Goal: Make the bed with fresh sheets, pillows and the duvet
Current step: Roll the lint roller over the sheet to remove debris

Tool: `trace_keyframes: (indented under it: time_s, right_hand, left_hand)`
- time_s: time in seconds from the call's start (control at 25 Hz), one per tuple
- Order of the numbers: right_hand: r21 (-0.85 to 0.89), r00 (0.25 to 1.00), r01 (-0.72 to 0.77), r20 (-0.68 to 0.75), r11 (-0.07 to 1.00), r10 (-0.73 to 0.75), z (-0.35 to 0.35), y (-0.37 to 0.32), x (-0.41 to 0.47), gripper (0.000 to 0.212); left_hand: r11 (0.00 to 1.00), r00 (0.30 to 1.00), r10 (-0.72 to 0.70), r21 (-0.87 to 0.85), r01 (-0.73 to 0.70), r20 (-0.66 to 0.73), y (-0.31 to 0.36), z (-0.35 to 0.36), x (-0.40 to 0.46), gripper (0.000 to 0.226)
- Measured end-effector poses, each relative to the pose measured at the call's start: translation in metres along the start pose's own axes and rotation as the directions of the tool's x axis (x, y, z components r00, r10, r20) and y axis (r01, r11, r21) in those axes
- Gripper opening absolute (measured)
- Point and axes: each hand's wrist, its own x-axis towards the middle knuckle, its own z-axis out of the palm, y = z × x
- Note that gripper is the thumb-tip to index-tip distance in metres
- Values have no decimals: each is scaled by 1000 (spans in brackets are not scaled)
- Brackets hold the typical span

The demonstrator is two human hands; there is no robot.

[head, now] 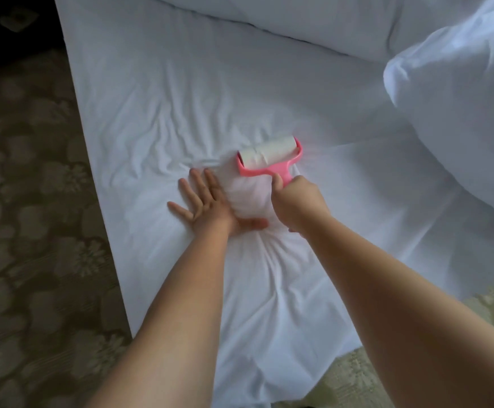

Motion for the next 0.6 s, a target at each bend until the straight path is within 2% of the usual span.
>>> trace_keyframes:
  time_s: [0.16,0.32,0.6]
  right_hand:
    - [-6,1000,15,-5,1000,-15,-5,-41,46,45]
    - [3,1000,18,-14,1000,-18,-3,-67,75,52]
    - [0,999,36,-19,999,-36,-5,-81,93,50]
  left_hand:
    - [1000,999,0,-26,2,48,7,-28,33,159]
    - [999,1000,14,-36,-13,26,11,-46,62,156]
    - [999,1000,18,-32,-18,-2,14,-52,76,155]
